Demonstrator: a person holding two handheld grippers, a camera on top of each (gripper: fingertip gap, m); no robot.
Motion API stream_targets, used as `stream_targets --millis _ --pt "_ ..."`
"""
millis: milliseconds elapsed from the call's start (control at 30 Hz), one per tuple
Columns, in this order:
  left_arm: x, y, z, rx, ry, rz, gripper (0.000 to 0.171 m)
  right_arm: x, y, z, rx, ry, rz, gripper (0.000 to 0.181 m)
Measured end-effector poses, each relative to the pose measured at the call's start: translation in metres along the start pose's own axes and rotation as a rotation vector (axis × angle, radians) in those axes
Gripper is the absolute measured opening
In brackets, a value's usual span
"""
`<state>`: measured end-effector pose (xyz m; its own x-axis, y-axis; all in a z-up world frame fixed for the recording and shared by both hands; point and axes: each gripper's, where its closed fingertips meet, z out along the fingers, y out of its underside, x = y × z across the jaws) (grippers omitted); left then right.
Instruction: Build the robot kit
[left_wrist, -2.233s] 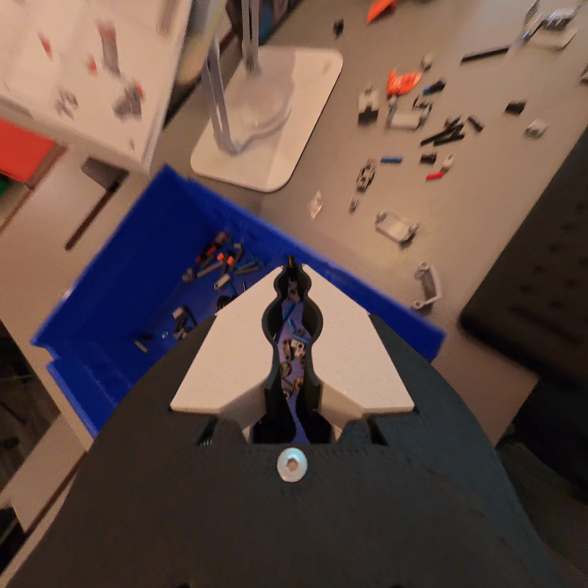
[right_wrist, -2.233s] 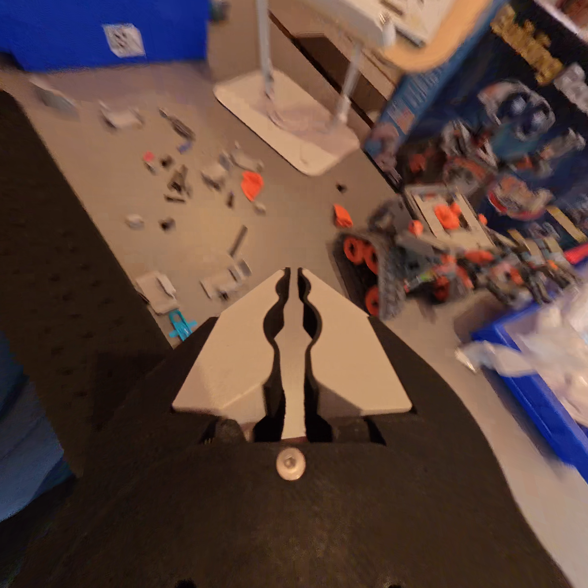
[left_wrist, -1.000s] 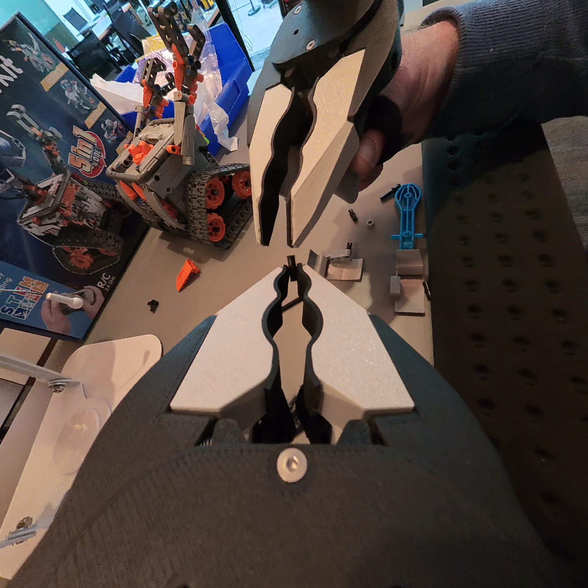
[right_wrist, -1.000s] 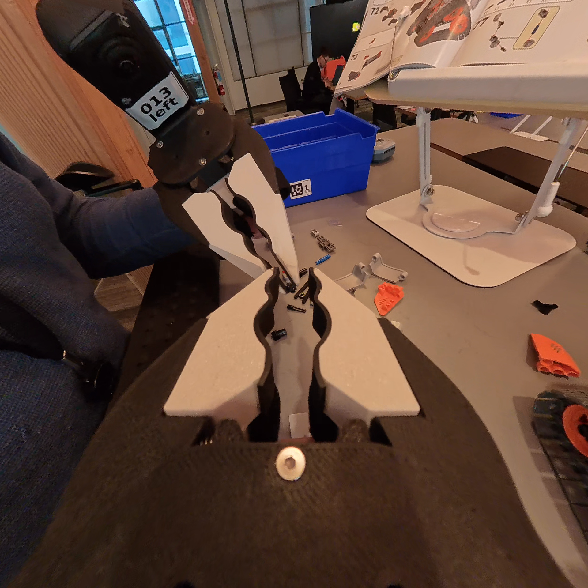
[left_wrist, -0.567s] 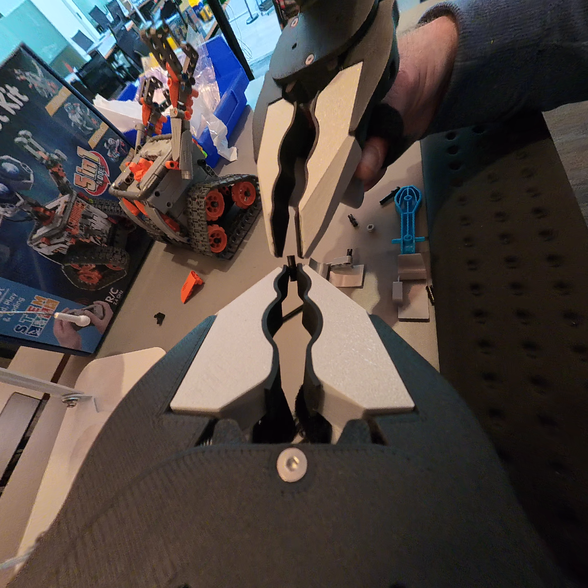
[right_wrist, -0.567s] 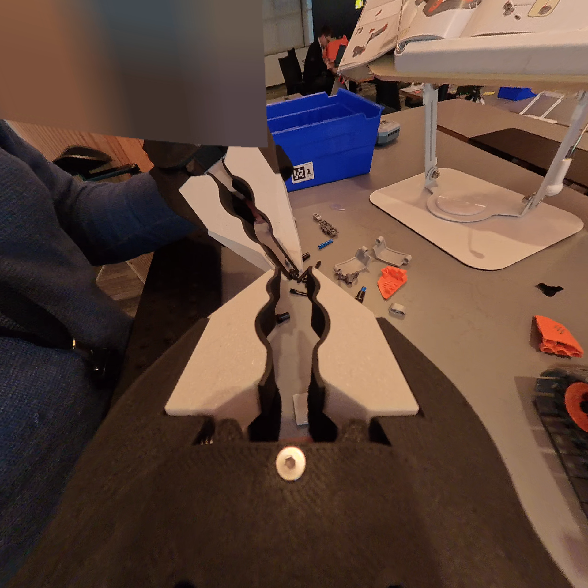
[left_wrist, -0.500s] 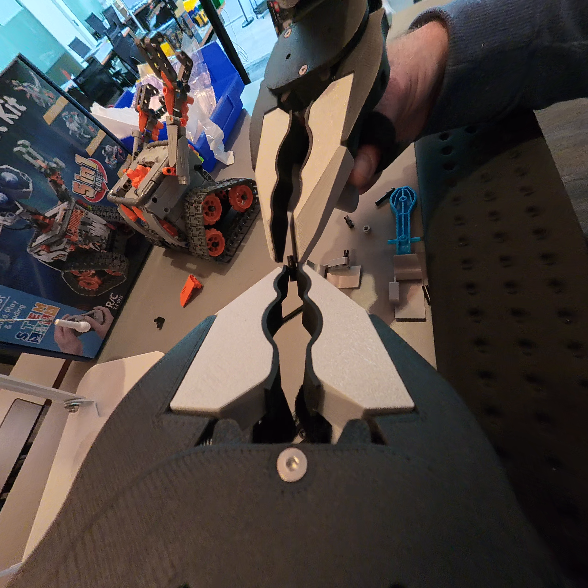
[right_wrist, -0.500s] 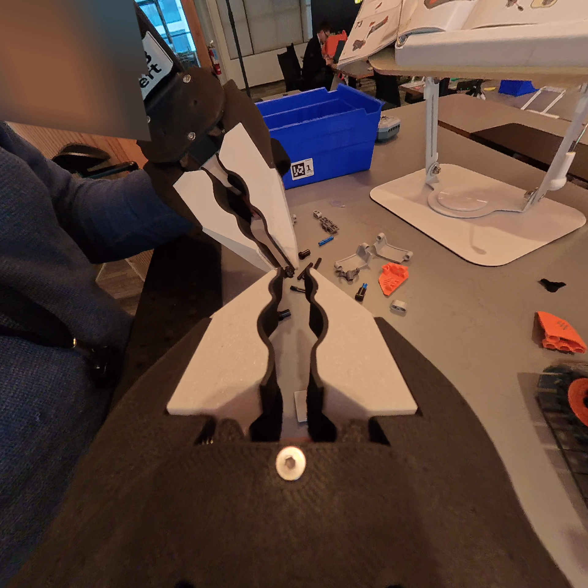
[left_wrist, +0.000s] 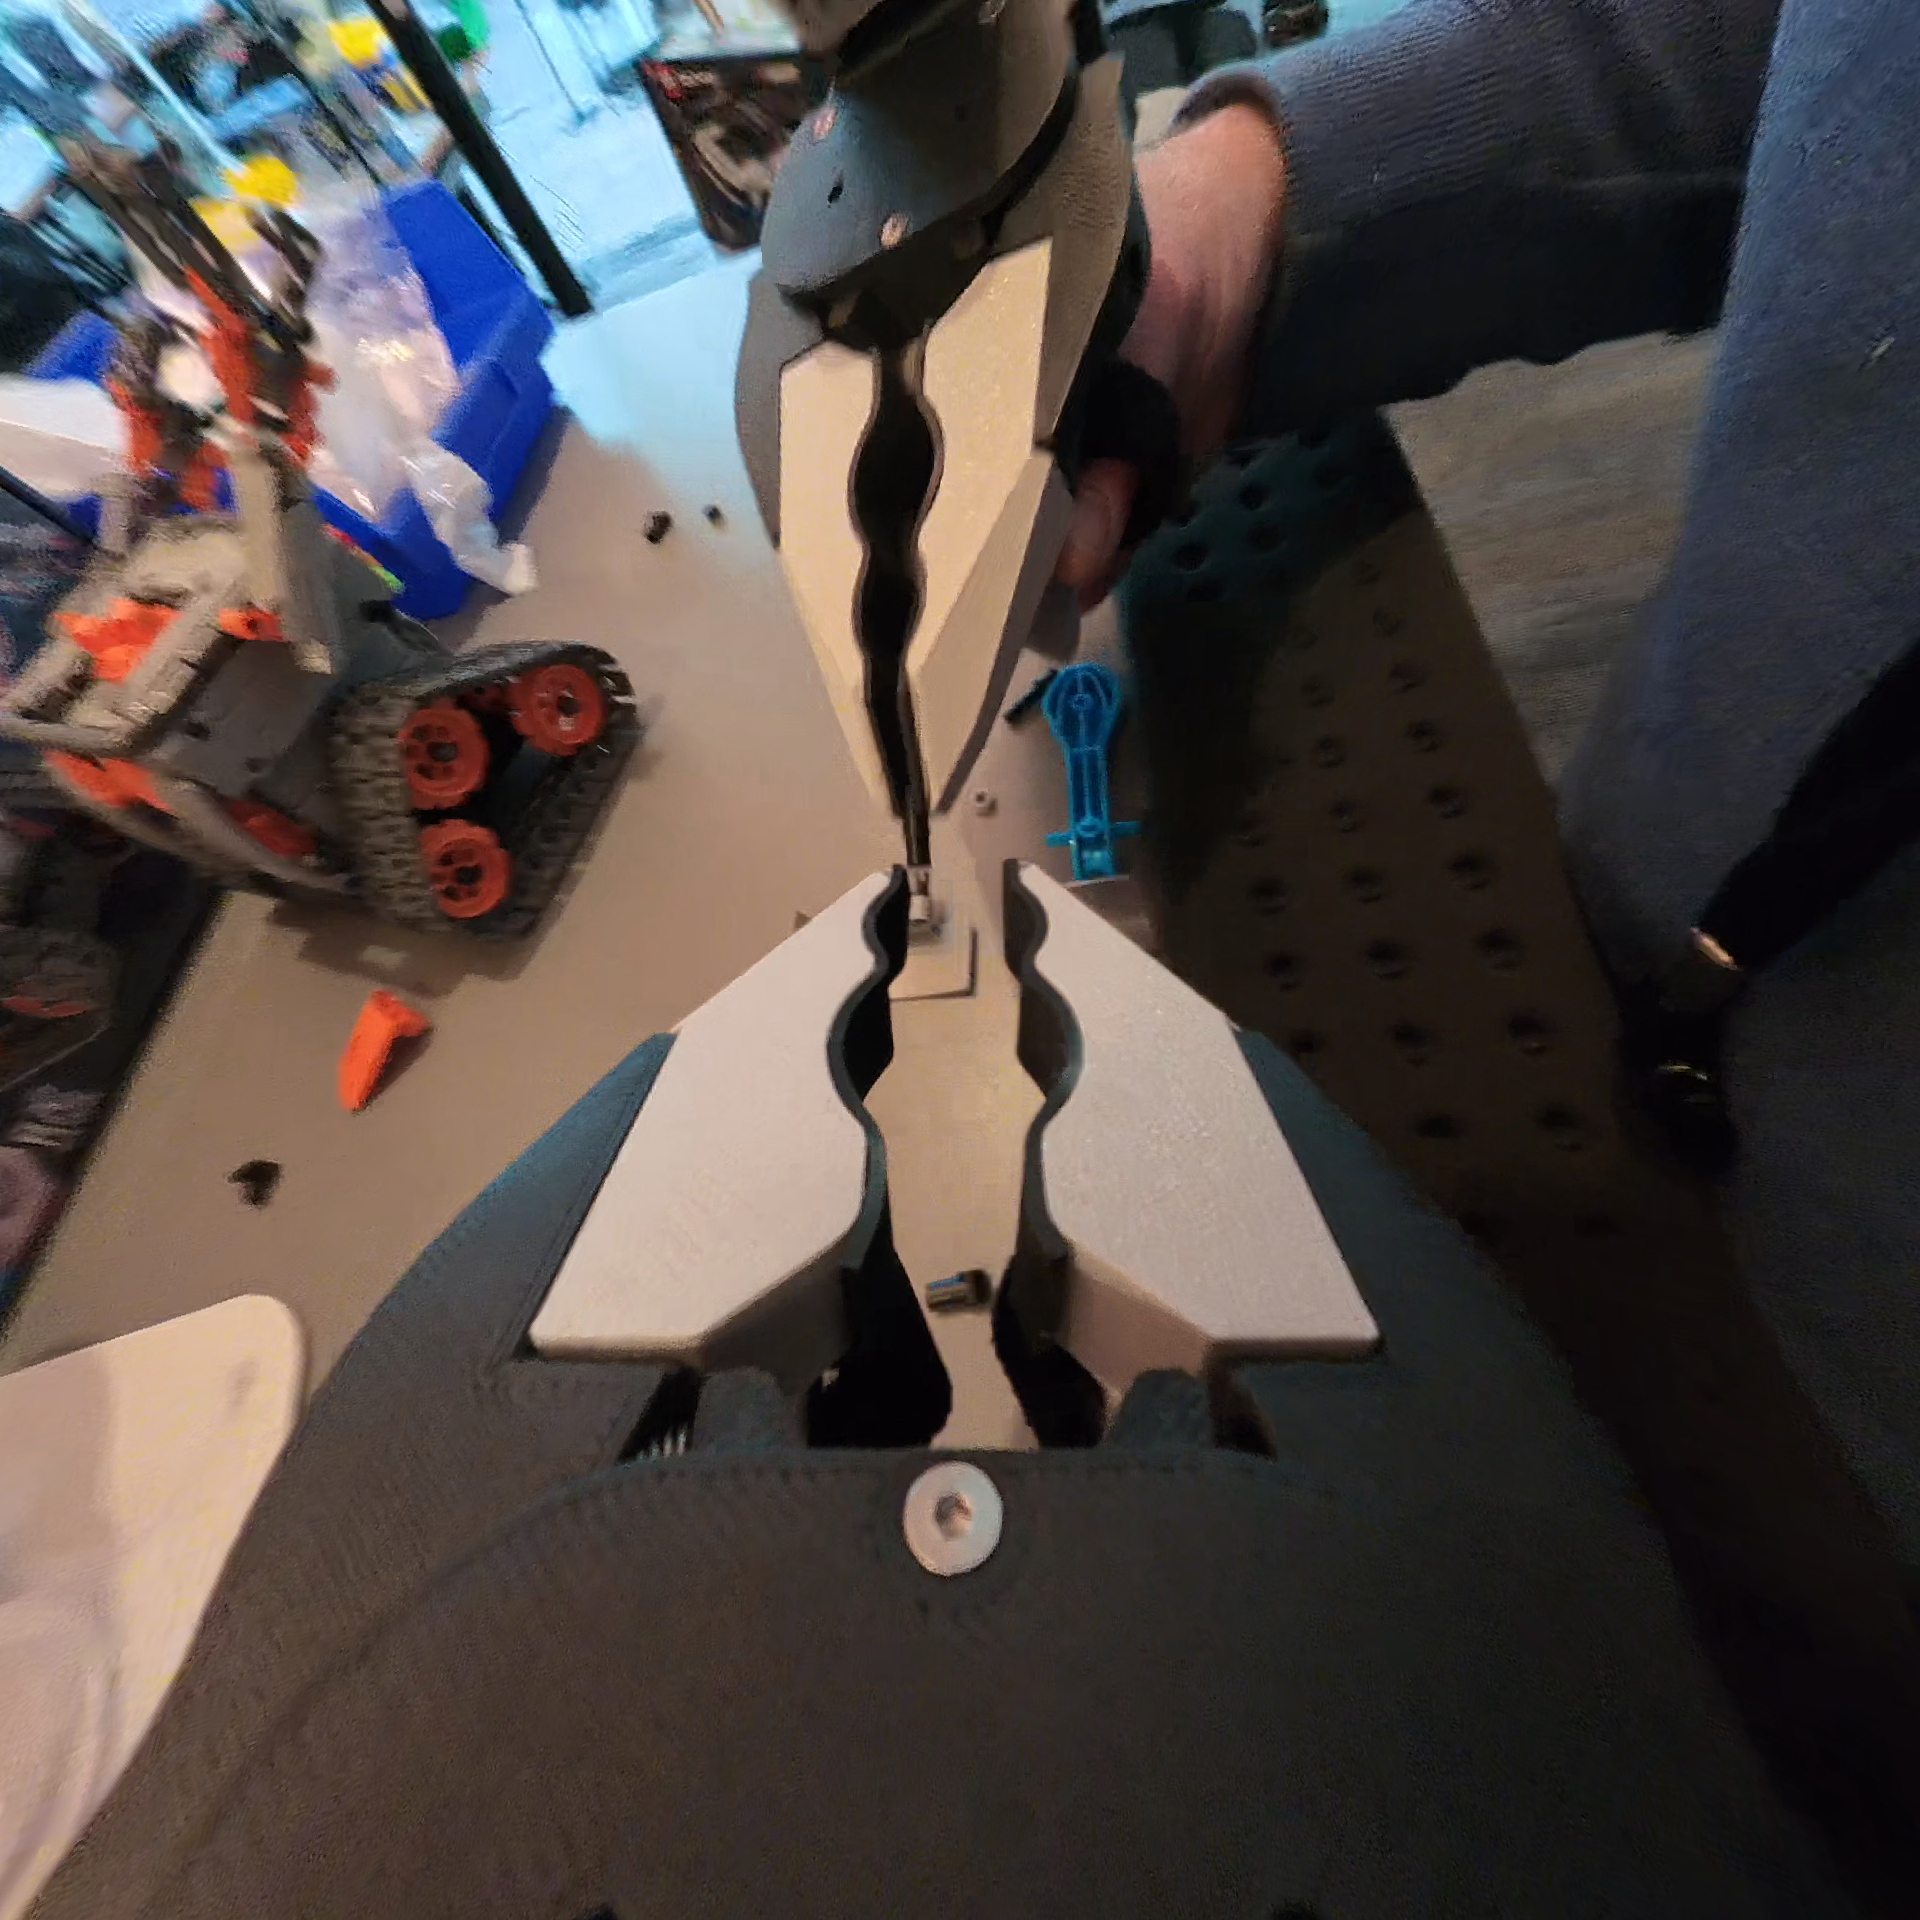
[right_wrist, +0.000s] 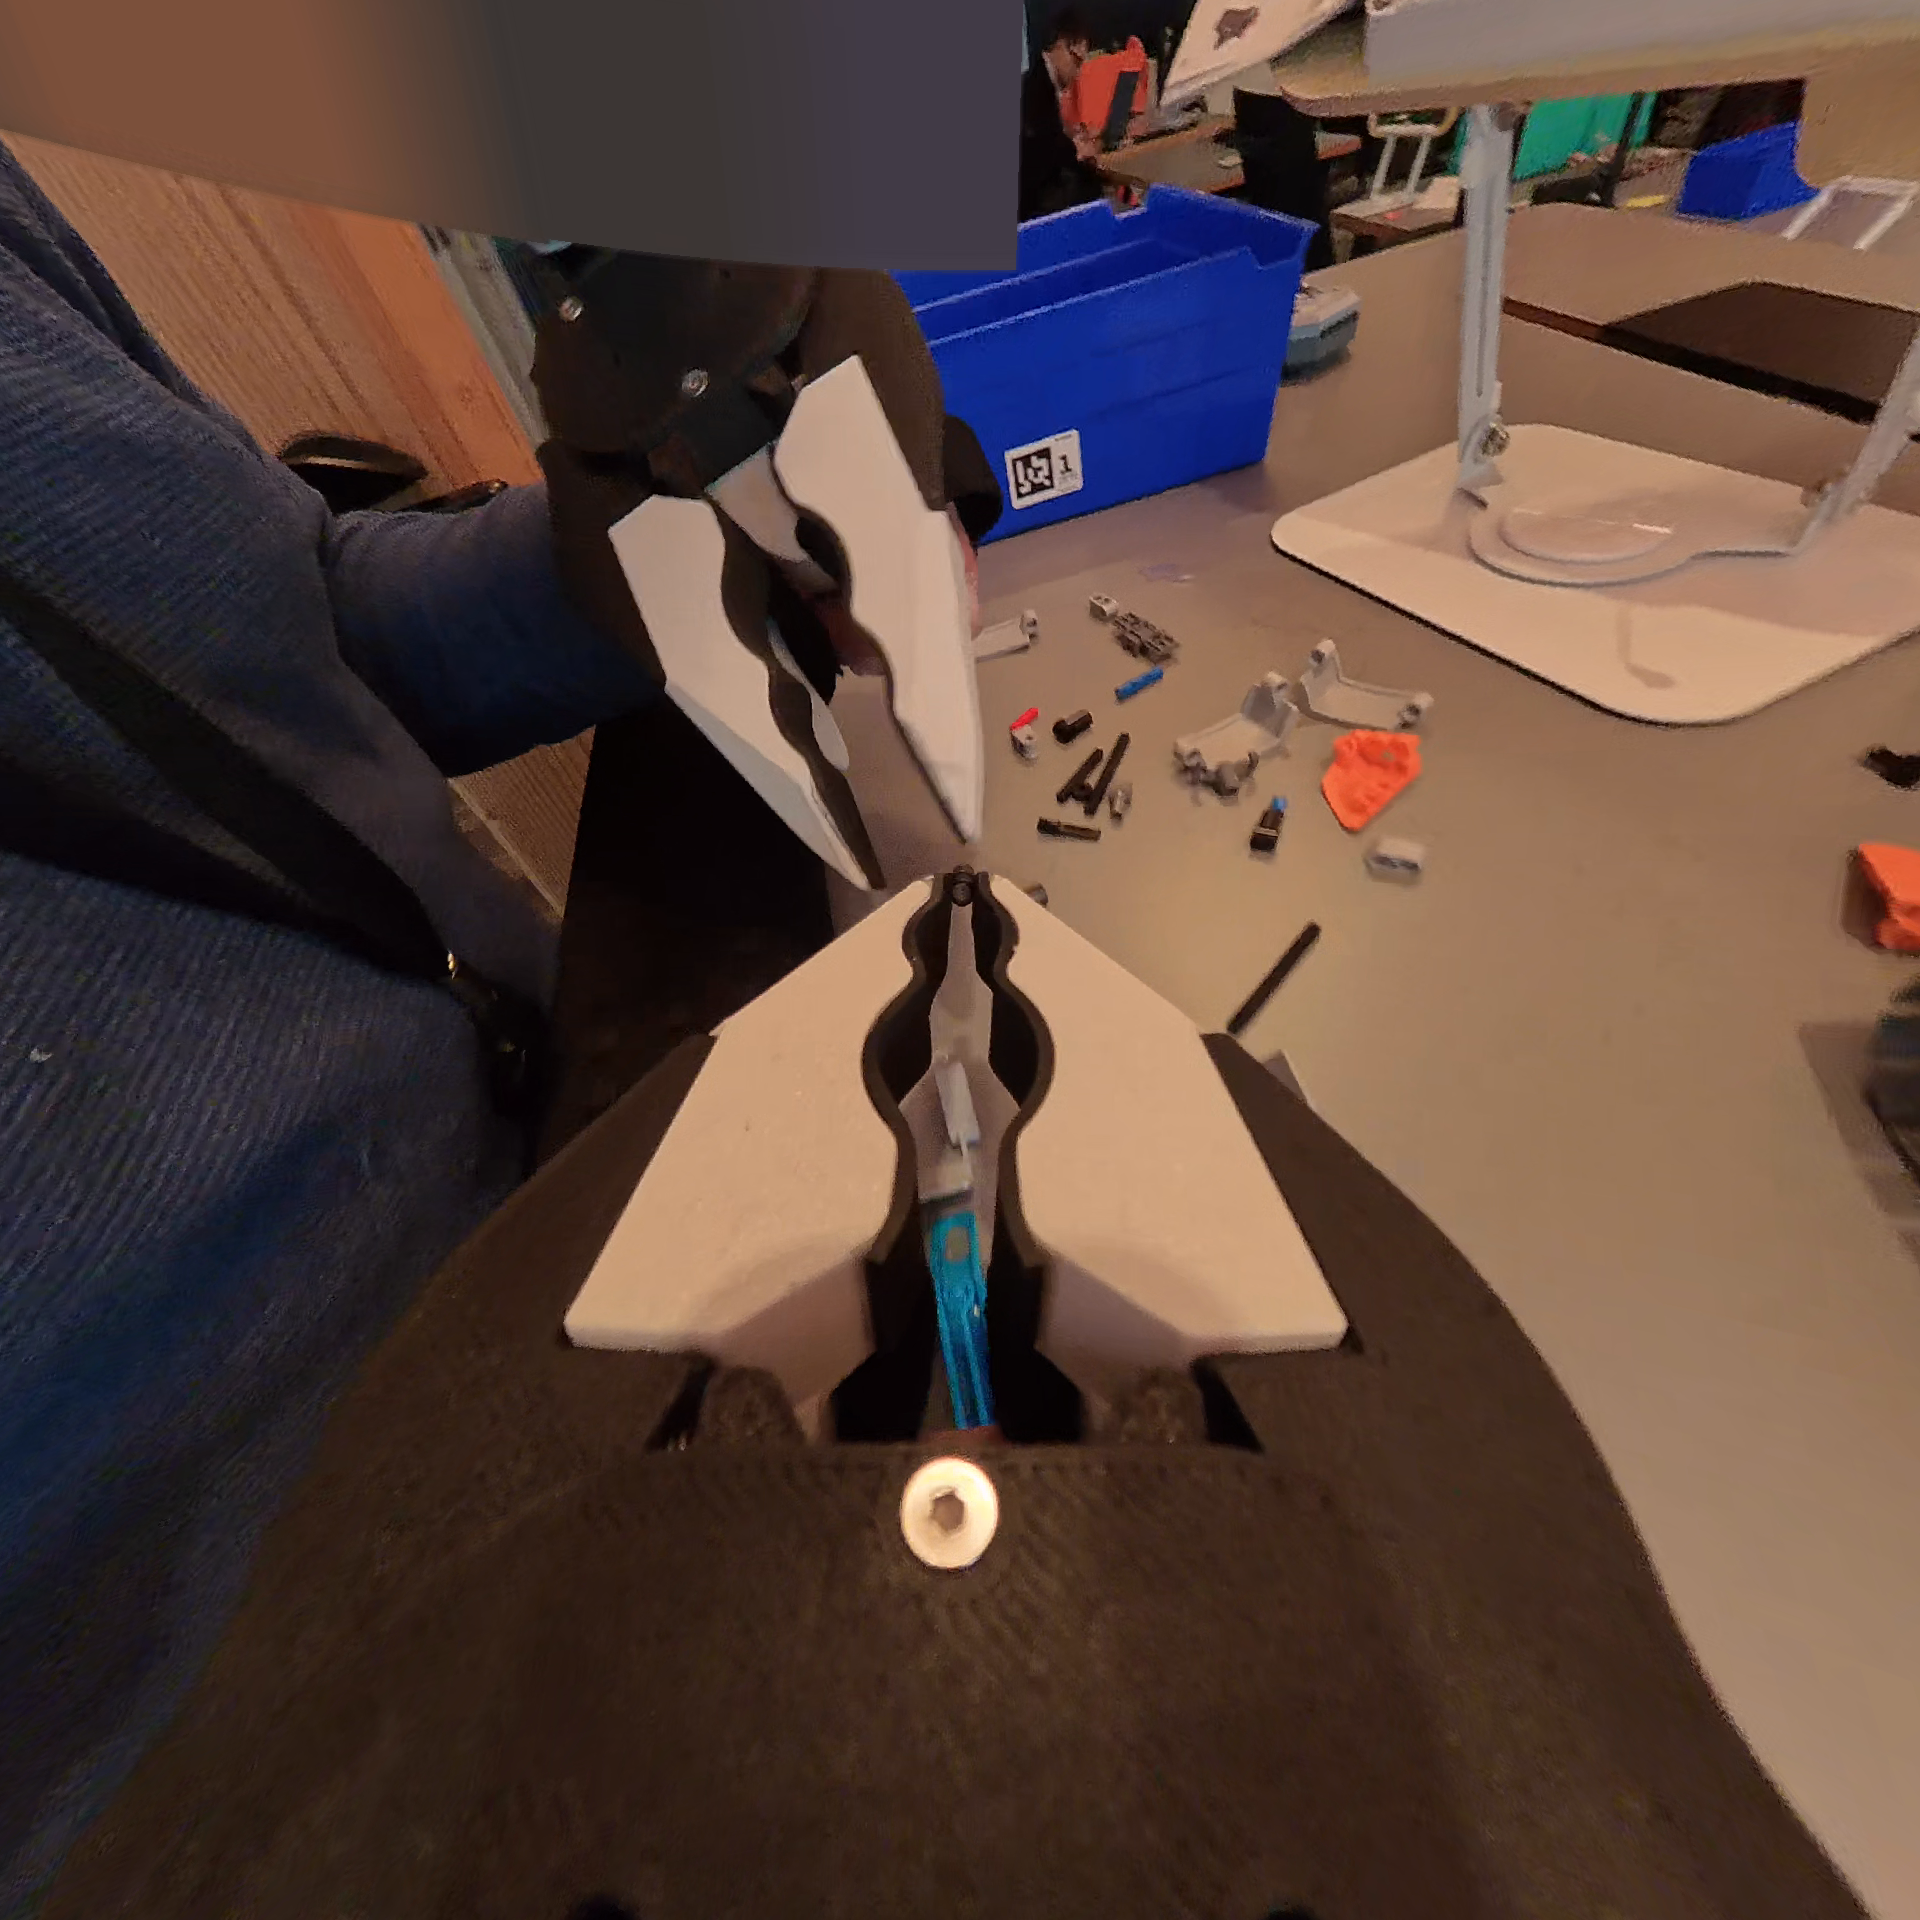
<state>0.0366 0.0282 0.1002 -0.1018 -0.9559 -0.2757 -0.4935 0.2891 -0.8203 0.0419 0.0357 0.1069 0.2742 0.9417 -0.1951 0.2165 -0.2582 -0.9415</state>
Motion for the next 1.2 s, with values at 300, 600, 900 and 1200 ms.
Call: stream_targets --millis 300,600,900,1200 --pt "-0.044 0.05 0.038 -0.191 0.18 -0.152 0.024 0.025 0.027 -0.044 -0.05 0.174 0.016 0.001" --pt "-0.044 0.07 0.077 -0.32 0.307 -0.263 0.011 0.031 0.031 -0.045 -0.062 0.198 -0.01 0.002" --pt "-0.046 0.071 0.064 -0.311 0.207 -0.401 0.0 0.037 0.031 -0.045 -0.061 0.188 -0.005 0.002" --pt "-0.048 0.083 0.044 -0.254 -0.043 -0.646 0.001 0.044 0.037 -0.038 -0.115 0.223 -0.041 0.002"
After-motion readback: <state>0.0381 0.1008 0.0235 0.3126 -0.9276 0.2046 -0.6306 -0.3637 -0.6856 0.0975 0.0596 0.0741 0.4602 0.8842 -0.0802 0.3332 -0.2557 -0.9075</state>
